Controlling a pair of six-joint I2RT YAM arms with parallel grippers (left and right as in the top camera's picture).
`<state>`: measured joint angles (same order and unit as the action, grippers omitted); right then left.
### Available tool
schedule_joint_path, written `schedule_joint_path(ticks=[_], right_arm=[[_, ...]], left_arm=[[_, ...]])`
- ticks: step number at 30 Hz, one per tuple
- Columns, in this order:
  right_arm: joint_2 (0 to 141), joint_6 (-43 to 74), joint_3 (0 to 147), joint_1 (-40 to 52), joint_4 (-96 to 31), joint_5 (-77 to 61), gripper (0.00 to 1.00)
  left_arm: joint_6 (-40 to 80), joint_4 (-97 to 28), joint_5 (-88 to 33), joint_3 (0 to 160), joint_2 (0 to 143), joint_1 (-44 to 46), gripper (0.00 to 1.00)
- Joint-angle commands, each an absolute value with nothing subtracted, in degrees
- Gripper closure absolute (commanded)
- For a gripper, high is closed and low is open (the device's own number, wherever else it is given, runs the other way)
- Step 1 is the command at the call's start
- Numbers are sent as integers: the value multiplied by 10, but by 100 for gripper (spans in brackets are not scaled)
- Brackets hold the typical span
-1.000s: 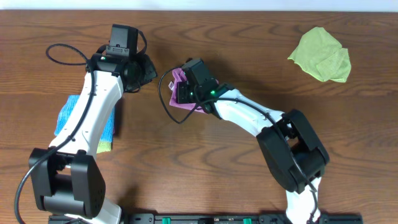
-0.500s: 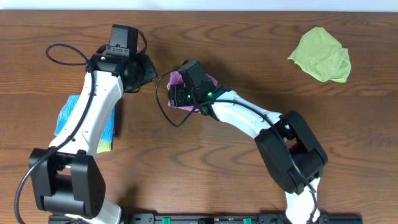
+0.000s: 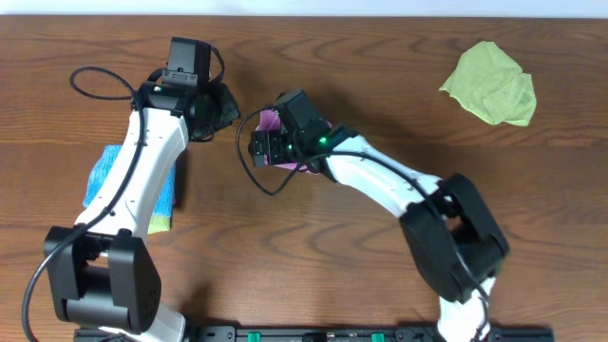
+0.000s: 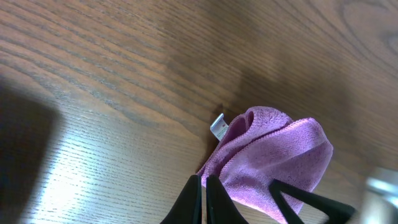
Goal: Fold the cloth
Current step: 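Release the cloth with the right gripper and retract the right arm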
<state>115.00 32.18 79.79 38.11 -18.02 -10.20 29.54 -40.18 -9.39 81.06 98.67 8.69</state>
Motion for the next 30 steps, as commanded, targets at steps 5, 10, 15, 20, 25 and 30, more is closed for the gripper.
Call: schedule_joint_path(ticks=[5,10,15,20,25,30], right_arm=[[1071,305,814,342,-224,-88,1],[1029,299,814,311,-263,-88,1],[955,264,814,273,-360,-66,1],[865,192,812,235,-485,-19,1],[773,166,763,203,-527,-15,1],[653,173,641,193,-503,-13,1]], left_arm=[[288,-405,-86,824,975,85,94],[288,-405,-91,824,970,85,83],[294,-409,-143,824,969,85,49],[307,-417,-167,824,969,85,28],[309,-427,-177,824,969,85,21],[309,-442,-184,824,969,85,15]])
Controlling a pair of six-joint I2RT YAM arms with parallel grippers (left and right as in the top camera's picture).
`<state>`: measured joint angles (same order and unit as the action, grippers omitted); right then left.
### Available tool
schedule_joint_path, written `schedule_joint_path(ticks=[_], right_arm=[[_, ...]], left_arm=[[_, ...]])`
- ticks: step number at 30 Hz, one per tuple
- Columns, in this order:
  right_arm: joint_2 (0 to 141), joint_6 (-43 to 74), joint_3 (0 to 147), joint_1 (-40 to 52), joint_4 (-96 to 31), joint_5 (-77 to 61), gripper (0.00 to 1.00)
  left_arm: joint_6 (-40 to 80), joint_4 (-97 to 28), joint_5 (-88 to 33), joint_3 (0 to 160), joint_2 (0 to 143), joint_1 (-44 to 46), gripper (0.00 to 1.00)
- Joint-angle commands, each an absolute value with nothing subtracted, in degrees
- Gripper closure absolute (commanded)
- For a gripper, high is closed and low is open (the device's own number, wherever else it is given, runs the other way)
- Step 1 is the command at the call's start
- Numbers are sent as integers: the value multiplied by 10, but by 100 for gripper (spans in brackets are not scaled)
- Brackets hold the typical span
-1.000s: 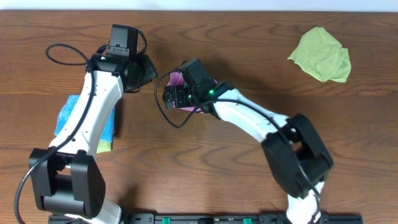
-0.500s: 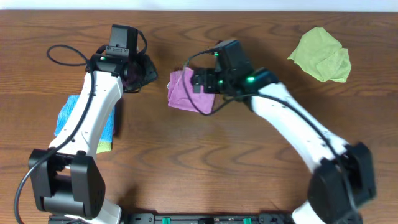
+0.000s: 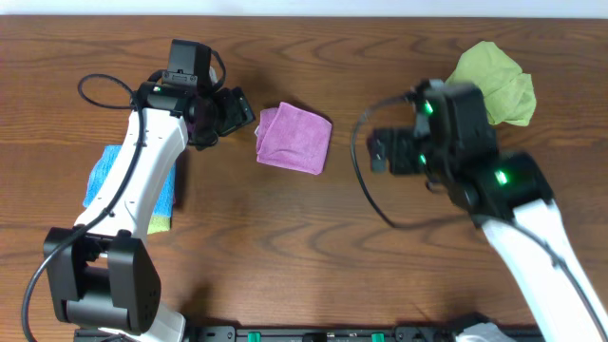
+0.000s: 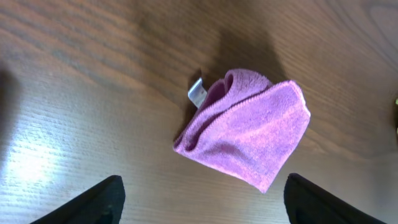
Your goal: Fold the cloth
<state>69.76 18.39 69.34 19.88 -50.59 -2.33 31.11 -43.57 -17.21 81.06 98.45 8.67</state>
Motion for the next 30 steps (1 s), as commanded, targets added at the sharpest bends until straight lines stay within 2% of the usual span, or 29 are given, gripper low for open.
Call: schedule_joint_path(ticks=[1,8,14,22,30], right_arm=[[618,181,607,193,-495,-13,1],[379,281,415,193,-472,20,1],[193,387,298,193,-508,64,1],[149,415,247,193,-506,150,1],[149,411,246,193,-506,167,1]], left_arm=[[309,-445,-188,824,969,85,14],[313,-448,-232,824,969,85,9],[329,-455,-273,824,969,86,6],[360,-482,-278,823,969,86,2],[374,-487,-277,776,968,86,5]])
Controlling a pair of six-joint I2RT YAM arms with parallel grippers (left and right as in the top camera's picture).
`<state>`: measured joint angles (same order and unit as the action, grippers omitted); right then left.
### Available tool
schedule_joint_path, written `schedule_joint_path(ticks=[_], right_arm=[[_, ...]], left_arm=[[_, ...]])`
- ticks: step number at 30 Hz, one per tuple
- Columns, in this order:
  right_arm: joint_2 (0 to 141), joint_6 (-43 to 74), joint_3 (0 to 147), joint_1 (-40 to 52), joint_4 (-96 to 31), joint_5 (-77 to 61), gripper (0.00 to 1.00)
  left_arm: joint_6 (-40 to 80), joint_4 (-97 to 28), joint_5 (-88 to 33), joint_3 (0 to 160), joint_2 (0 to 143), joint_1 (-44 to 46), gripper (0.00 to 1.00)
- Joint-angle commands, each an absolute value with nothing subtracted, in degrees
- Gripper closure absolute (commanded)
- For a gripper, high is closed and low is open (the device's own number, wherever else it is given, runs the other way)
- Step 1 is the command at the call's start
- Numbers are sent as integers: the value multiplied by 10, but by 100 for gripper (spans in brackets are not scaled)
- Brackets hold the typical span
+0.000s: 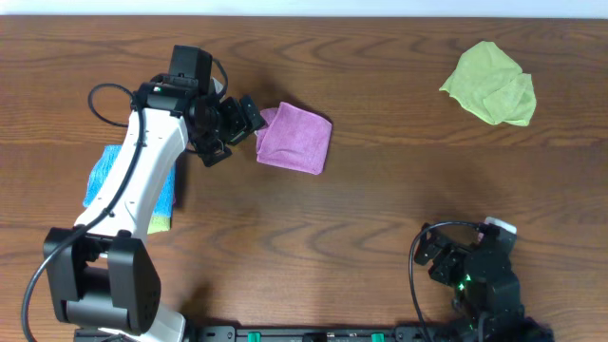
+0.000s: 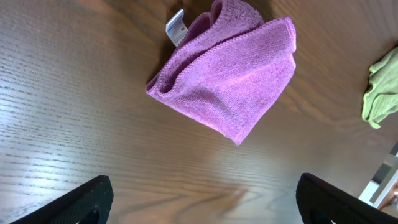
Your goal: Fold the cloth
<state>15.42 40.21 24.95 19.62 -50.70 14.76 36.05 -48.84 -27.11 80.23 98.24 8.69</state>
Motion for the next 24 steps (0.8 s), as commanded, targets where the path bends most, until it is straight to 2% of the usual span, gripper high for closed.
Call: schedule_joint_path(ticks=[1,8,17,20,24], right_arm=[[149,411,246,193,-506,167,1],[149,411,246,193,-508,167,1],[149,411,246,193,-508,165,1],[149,411,246,193,-508,165,1],[149,411,246,193,-508,165,1]], left_arm=[[379,-478,-278,762,966,86,5],[450,-312,-308,610,906,86,5],[577,11,-314,411,870,87,5],[584,83,-298,369,870,88,5],[583,110,-269,348,871,96,5]])
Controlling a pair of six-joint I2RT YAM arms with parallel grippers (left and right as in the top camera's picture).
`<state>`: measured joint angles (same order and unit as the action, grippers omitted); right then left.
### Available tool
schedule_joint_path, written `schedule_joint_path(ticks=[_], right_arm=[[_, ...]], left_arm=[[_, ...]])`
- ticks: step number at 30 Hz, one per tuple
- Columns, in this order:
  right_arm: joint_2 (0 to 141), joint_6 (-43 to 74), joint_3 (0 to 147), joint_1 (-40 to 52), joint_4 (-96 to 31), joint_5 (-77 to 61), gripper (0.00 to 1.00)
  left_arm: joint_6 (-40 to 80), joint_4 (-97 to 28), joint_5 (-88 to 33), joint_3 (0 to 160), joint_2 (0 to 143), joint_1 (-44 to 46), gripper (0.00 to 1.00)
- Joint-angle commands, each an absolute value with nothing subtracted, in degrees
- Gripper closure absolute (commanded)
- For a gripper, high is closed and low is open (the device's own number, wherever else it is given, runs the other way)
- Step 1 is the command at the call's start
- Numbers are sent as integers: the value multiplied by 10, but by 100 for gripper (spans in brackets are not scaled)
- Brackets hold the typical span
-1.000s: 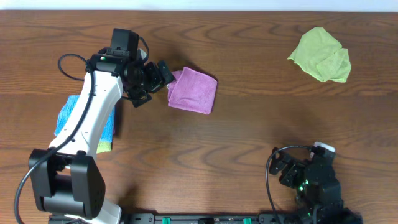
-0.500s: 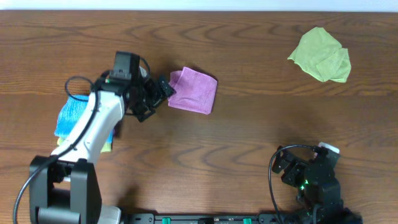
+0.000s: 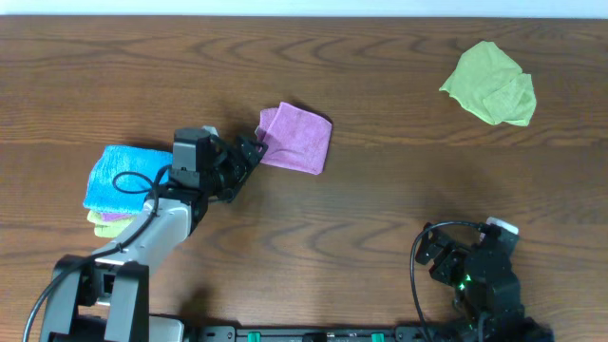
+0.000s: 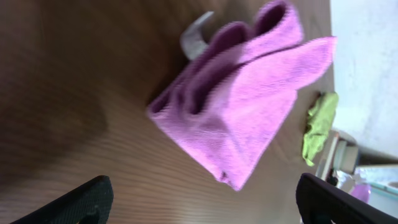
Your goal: Fold the cloth
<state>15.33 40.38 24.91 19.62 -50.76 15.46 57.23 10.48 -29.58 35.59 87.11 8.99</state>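
Note:
The purple cloth [image 3: 296,139] lies folded in a small square on the wooden table, a white tag [image 4: 196,37] at its far left corner. My left gripper [image 3: 249,152] sits low just left of the cloth, pointing at it, open and holding nothing. In the left wrist view the cloth [image 4: 242,106] fills the middle, with the gripper [image 4: 202,208] short of it and its dark fingertips [image 4: 74,202] wide apart. My right arm [image 3: 475,275] is folded up at the table's front right; its jaws cannot be made out.
A crumpled green cloth [image 3: 489,81] lies at the back right. A stack of folded cloths [image 3: 123,176], blue on top, sits at the left beside my left arm. Cables loop by both arm bases.
My left arm has dropped and drawn back toward the front, uncovering the stack of cloths. Its gripper is still open at the purple cloth's left edge. Cloth and right arm are unchanged.
First my right gripper was over the purple cloth and my left gripper was shut at its edge. Then the right arm was off to the right, the left gripper open, the cloth lying folded. Then the right arm was folded at the front right, and now the left arm sits low.

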Motion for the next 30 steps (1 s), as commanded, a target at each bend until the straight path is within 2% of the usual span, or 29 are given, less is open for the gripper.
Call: schedule_joint_path(ticks=[1,15,30], right_arm=[[149,411,246,193,-508,165,1],[149,411,246,193,-508,165,1],[149,411,246,193,-508,165,1]], left_arm=[[583,111,-260,348,873,102,5],[583,210,-215,349,960,150,5],[578,227,-150,349,963,156,5]])
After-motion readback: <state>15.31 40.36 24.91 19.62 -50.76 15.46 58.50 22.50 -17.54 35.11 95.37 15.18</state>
